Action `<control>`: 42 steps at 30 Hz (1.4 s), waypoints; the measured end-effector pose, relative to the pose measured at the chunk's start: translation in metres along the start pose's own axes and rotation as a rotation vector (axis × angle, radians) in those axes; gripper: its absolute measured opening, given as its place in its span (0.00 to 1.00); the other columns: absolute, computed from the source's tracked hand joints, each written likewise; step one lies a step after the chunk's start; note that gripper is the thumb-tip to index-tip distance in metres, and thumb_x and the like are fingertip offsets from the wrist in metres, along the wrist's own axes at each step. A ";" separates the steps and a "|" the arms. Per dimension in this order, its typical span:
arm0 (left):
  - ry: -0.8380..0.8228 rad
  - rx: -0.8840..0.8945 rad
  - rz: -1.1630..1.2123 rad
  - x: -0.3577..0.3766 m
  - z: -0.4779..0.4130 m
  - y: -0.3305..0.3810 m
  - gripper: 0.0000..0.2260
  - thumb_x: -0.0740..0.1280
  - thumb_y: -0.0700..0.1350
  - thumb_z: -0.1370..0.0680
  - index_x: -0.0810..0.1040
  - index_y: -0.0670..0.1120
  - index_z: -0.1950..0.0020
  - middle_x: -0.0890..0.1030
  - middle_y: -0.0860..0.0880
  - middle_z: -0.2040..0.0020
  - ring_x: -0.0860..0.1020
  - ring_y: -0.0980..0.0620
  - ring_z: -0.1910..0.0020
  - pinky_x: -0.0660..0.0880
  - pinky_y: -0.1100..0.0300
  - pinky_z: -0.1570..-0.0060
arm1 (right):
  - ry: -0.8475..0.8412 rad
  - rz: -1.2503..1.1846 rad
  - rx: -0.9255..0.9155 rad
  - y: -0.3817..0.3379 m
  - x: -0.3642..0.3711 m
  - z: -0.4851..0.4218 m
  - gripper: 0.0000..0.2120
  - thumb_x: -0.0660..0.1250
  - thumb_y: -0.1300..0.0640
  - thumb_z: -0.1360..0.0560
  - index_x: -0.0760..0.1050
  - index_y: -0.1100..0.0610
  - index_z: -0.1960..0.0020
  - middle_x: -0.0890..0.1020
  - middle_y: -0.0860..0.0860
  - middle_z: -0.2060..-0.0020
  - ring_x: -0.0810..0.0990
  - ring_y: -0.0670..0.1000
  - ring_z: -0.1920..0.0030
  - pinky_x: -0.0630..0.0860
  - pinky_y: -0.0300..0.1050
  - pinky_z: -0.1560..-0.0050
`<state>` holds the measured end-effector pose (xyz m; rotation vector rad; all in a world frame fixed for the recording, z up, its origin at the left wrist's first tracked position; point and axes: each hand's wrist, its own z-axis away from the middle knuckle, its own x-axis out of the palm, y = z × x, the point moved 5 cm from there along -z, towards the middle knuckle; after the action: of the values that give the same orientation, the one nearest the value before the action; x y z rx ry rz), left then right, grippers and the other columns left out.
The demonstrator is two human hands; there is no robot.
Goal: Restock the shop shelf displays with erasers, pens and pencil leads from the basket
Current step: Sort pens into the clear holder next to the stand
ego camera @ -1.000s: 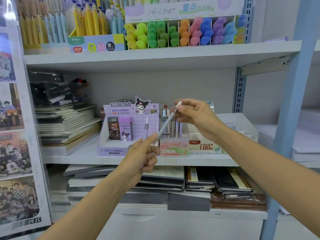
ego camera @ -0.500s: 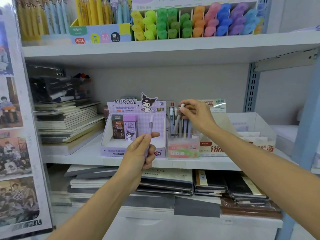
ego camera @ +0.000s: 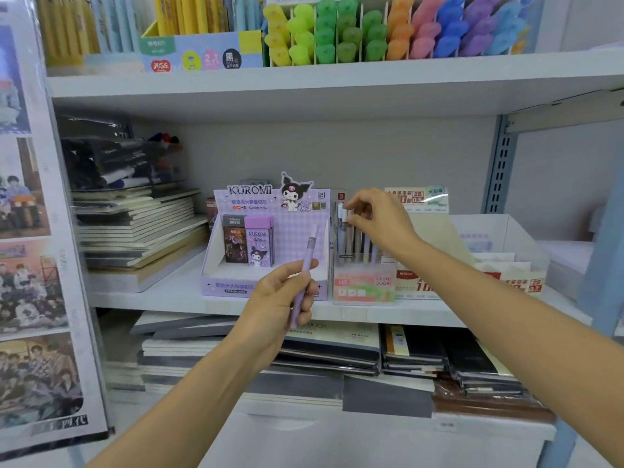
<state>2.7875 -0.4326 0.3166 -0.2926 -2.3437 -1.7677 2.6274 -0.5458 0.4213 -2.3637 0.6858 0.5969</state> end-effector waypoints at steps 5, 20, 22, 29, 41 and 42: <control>0.073 0.022 -0.136 0.000 0.006 0.007 0.10 0.68 0.41 0.22 0.78 0.43 0.40 0.85 0.45 0.56 0.77 0.54 0.67 0.75 0.64 0.69 | -0.007 -0.012 -0.006 -0.008 -0.007 0.009 0.11 0.69 0.53 0.23 0.79 0.54 0.42 0.77 0.50 0.54 0.75 0.47 0.57 0.72 0.39 0.53; 0.204 0.275 -0.566 0.034 0.009 0.021 0.09 0.69 0.49 0.22 0.76 0.52 0.43 0.82 0.55 0.49 0.80 0.56 0.51 0.74 0.69 0.57 | -0.034 -0.840 0.166 -0.021 -0.044 0.044 0.07 0.67 0.63 0.23 0.76 0.67 0.48 0.84 0.58 0.60 0.83 0.49 0.64 0.81 0.40 0.61; 0.214 0.424 -0.897 0.034 0.010 0.026 0.12 0.66 0.49 0.21 0.73 0.53 0.37 0.76 0.55 0.39 0.74 0.56 0.42 0.72 0.63 0.47 | 0.113 -0.797 0.159 -0.011 -0.062 0.036 0.04 0.65 0.63 0.22 0.74 0.64 0.49 0.83 0.57 0.60 0.83 0.47 0.63 0.81 0.39 0.61; 0.041 0.434 -1.417 0.039 -0.004 0.001 0.27 0.58 0.54 0.18 0.52 0.55 0.21 0.53 0.52 0.20 0.50 0.50 0.22 0.50 0.47 0.24 | 0.279 -0.712 0.139 0.010 -0.064 0.030 0.04 0.63 0.61 0.20 0.72 0.62 0.48 0.83 0.61 0.57 0.83 0.49 0.61 0.80 0.40 0.61; 0.057 0.462 -1.575 0.034 -0.005 -0.013 0.33 0.57 0.53 0.18 0.37 0.56 0.21 0.72 0.57 0.38 0.68 0.55 0.34 0.46 0.48 0.23 | 0.008 -0.354 0.026 0.012 -0.014 0.017 0.02 0.66 0.61 0.22 0.76 0.59 0.52 0.84 0.53 0.61 0.84 0.49 0.59 0.82 0.46 0.55; 0.054 0.461 -1.586 0.034 -0.005 -0.014 0.34 0.57 0.53 0.18 0.36 0.56 0.22 0.71 0.59 0.44 0.69 0.55 0.36 0.46 0.49 0.23 | -0.006 -0.334 0.021 0.013 -0.013 0.014 0.01 0.66 0.61 0.22 0.76 0.59 0.52 0.84 0.53 0.62 0.84 0.48 0.60 0.83 0.46 0.56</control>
<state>2.7517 -0.4397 0.3143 2.0972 -2.8972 -1.2446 2.6063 -0.5415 0.4122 -2.3836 0.2814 0.4461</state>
